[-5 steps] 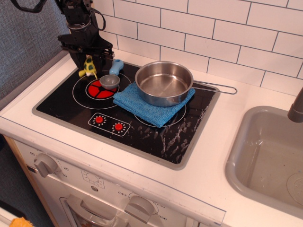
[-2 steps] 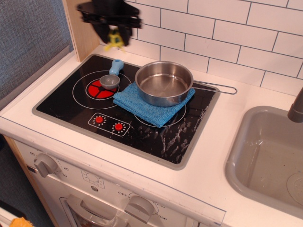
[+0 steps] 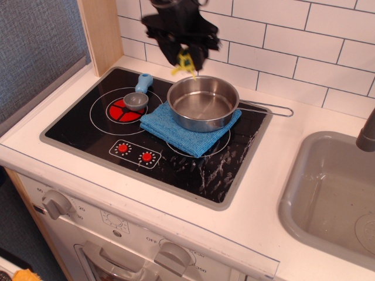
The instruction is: Move the yellow and green object into the pot
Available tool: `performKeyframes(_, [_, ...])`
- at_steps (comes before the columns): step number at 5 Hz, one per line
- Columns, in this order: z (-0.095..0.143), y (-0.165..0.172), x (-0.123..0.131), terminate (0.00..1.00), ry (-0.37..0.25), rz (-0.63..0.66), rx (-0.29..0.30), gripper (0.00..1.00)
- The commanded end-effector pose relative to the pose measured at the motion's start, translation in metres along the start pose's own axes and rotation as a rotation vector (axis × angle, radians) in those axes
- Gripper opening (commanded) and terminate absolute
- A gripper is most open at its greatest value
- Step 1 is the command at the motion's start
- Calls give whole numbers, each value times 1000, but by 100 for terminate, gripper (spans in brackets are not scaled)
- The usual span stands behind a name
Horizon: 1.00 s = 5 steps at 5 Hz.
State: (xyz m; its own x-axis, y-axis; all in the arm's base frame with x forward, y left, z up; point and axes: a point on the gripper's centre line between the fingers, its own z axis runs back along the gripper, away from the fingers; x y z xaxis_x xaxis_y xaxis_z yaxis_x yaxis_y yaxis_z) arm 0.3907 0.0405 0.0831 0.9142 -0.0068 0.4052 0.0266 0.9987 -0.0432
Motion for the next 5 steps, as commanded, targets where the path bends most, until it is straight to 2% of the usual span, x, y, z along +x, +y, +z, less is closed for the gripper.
performKeyframes(1, [-16, -21, -3, 0, 35, -74, 27, 0])
performKeyframes(3, [-22, -23, -23, 0, 83, -79, 61, 0])
performKeyframes(4, [-19, -24, -29, 0, 90, -55, 52, 0])
performKeyframes(5, [-19, -23, -31, 0, 113, -26, 52, 100])
